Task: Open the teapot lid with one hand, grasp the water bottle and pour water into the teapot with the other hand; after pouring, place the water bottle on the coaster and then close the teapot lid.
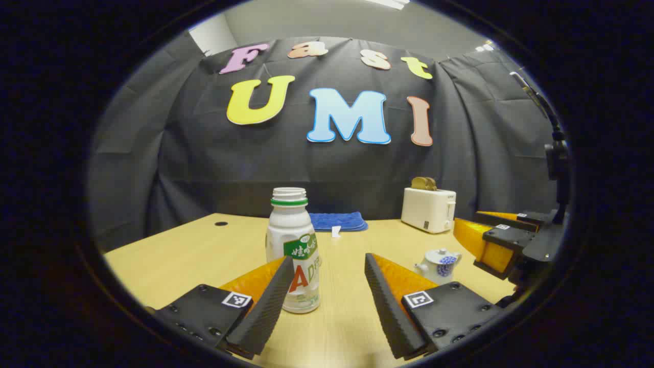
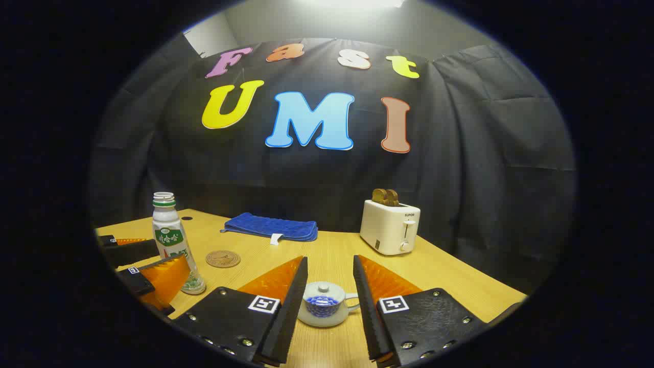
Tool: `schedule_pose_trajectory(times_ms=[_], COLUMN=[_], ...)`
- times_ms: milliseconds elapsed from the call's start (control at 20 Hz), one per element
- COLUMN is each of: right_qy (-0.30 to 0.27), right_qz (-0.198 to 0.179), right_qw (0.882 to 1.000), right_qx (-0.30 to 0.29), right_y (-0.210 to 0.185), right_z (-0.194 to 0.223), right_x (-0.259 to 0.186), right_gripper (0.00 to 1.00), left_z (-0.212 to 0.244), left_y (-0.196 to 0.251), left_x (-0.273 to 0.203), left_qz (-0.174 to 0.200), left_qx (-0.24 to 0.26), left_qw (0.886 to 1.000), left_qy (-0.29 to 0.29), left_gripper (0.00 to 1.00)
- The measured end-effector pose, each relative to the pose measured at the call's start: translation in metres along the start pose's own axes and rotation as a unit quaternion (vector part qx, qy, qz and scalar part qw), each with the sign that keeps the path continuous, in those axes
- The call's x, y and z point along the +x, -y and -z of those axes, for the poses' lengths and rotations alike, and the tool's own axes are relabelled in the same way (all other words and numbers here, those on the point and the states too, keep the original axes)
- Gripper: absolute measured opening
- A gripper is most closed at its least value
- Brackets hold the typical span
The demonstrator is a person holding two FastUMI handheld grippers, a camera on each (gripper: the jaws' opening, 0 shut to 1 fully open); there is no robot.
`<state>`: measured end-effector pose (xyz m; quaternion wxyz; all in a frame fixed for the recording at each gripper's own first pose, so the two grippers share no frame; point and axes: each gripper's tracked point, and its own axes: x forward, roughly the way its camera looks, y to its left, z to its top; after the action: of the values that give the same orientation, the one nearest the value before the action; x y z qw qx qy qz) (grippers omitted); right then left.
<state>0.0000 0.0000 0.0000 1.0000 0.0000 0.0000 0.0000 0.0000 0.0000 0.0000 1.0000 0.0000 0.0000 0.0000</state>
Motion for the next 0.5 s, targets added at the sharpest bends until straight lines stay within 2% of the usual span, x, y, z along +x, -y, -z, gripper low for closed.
schedule_pose_trajectory(times_ms=[50, 150, 250, 500], right_qy=[-0.008, -0.024, -0.032, -0.049], right_qz=[-0.004, -0.008, -0.006, -0.015], right_qw=[1.0, 1.0, 0.999, 0.999], right_qx=[0.002, 0.004, 0.01, 0.002], right_y=[-0.002, -0.002, 0.001, -0.002], right_z=[0.005, 0.013, 0.015, 0.02], right_x=[0.004, 0.011, 0.015, 0.021], right_gripper=[0.56, 0.56, 0.53, 0.56], left_z=[-0.002, -0.001, -0.004, -0.006], left_y=[-0.006, -0.002, -0.001, -0.016], left_x=[0.0, 0.003, 0.003, 0.001], left_qz=[-0.009, 0.009, 0.009, -0.002], left_qx=[0.006, 0.0, -0.004, -0.009], left_qw=[1.0, 1.0, 1.0, 1.0], left_qy=[0.002, -0.003, -0.001, 0.001], left_gripper=[0.93, 0.93, 0.92, 0.92])
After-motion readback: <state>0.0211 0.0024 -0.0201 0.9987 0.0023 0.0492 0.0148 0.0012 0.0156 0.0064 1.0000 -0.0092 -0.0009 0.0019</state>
